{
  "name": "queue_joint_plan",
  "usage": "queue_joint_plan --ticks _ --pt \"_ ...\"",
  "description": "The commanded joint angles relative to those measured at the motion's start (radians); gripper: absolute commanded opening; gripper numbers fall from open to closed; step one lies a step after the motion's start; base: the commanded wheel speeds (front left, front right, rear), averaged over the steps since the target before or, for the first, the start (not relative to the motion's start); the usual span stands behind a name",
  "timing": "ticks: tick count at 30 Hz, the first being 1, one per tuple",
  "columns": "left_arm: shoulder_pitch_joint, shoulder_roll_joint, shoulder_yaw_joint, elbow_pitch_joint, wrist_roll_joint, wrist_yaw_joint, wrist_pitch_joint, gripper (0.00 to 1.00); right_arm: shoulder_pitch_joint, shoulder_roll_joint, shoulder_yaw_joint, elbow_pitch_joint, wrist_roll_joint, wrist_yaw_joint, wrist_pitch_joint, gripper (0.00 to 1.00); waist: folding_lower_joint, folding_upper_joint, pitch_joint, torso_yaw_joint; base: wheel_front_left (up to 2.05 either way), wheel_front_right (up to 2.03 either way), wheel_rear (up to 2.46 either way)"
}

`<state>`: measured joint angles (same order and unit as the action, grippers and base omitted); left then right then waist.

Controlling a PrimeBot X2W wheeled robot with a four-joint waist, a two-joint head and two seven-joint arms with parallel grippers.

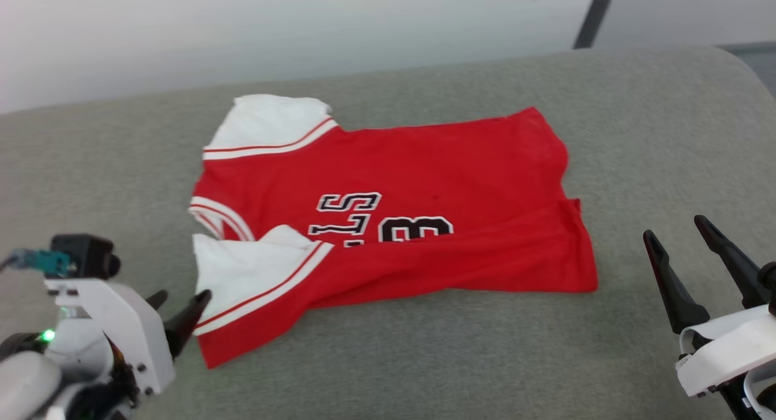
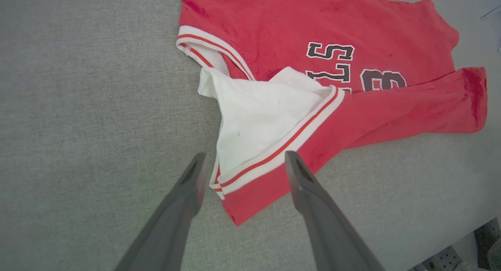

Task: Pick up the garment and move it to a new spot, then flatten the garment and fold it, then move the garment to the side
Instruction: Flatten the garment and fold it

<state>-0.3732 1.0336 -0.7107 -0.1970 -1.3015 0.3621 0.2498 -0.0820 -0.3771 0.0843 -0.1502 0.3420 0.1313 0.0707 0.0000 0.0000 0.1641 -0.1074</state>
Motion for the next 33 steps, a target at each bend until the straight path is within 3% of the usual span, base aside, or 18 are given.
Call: queue_joint_plan --ticks 1,11,15,23,24,25,26,27,33 --pt "-0.020 0.001 0.004 0.021 -0.031 0.009 0.042 1.00 0.012 0.016 -0.010 -0.006 -0.002 -0.001 0.001 1.00 0.0000 0.0000 0.032 -0.046 0.00 0.00 0.00" --pt "-0.060 0.004 -0.034 0.160 -0.117 0.056 0.259 1.00 0.011 0.045 -0.021 0.003 0.014 -0.001 -0.011 1.00 0.0000 0.0000 0.070 -0.099 0.00 0.00 0.00" --pt "-0.078 -0.012 -0.057 0.211 -0.110 0.048 0.300 1.00 0.010 0.050 -0.025 0.006 0.018 -0.001 -0.013 1.00 0.0000 0.0000 0.080 -0.101 0.00 0.00 0.00" --pt "-0.119 -0.100 -0.083 0.333 -0.128 0.012 0.350 1.00 -0.006 0.053 -0.021 0.008 0.028 -0.001 -0.006 1.00 0.0000 0.0000 0.094 -0.096 0.00 0.00 0.00" --pt "-0.124 -0.112 -0.083 0.347 -0.133 0.005 0.353 0.95 -0.008 0.052 -0.019 0.008 0.030 -0.001 -0.004 1.00 0.0000 0.0000 0.096 -0.095 0.00 0.00 0.00" --pt "-0.129 -0.123 -0.081 0.360 -0.138 -0.001 0.355 0.47 -0.009 0.050 -0.016 0.010 0.034 -0.001 -0.003 1.00 0.0000 0.0000 0.097 -0.094 0.00 0.00 0.00" --pt "-0.129 -0.123 -0.081 0.360 -0.138 -0.001 0.355 0.47 -0.009 0.050 -0.016 0.010 0.034 -0.001 -0.003 1.00 0.0000 0.0000 0.097 -0.094 0.00 0.00 0.00" --pt "-0.134 -0.133 -0.081 0.372 -0.144 -0.010 0.360 0.00 -0.010 0.048 -0.012 0.011 0.037 -0.001 0.001 1.00 0.0000 0.0000 0.099 -0.094 0.00 0.00 0.00" --pt "-0.162 -0.147 -0.070 0.402 -0.134 -0.045 0.347 0.00 -0.012 0.029 0.014 0.022 0.076 -0.001 0.050 1.00 0.0000 0.0000 0.110 -0.089 0.00 0.00 0.00"
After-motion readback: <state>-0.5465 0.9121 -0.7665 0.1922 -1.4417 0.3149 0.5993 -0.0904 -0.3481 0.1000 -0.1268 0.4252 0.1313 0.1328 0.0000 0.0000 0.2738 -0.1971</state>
